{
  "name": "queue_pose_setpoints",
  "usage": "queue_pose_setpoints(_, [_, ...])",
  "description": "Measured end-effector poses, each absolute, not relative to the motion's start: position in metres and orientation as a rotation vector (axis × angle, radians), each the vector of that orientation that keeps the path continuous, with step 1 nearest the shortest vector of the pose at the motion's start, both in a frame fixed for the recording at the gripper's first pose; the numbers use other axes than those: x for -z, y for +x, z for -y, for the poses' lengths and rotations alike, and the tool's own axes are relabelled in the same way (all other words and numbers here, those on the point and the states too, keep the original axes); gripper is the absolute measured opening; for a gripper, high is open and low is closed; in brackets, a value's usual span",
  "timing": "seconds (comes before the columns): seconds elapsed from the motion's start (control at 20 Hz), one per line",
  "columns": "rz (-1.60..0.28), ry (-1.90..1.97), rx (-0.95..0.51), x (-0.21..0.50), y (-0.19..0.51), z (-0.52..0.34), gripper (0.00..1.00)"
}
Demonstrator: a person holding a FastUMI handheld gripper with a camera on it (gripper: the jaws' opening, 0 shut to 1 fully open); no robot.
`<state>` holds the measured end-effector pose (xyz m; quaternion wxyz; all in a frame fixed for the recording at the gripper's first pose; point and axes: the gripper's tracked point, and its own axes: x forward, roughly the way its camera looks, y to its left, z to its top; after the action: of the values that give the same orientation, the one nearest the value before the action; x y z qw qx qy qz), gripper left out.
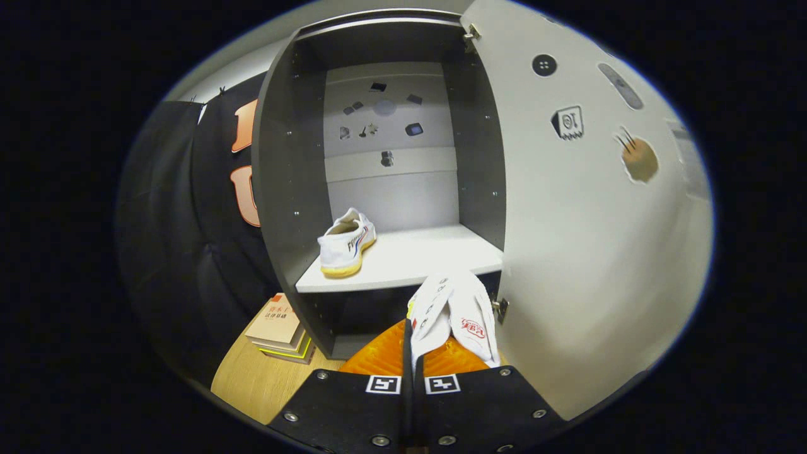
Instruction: Open the shoe cabinet door, grab the shoes and put them into the shoe cabinet, then close the shoe cabinet door.
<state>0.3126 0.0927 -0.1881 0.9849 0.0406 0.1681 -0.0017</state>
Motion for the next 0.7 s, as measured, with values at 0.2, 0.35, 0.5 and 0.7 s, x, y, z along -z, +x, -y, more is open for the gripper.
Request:
queue_pose_setpoints(0.2, [-0.336,0.068,-0.034,0.173,0.374,-0.093,0.0])
queue_pose_setpoints(0.35, [-0.331,0.071,-0.058,0.168,0.426,-0.097,0.0])
queue_pose_setpoints(0.5, [-0.361,0.067,-0.079,0.178,0.477,-0.099,0.0])
queue_pose_setpoints(0.7, [-0.38,0.067,-0.118,0.191,0.536,-0.103,0.0])
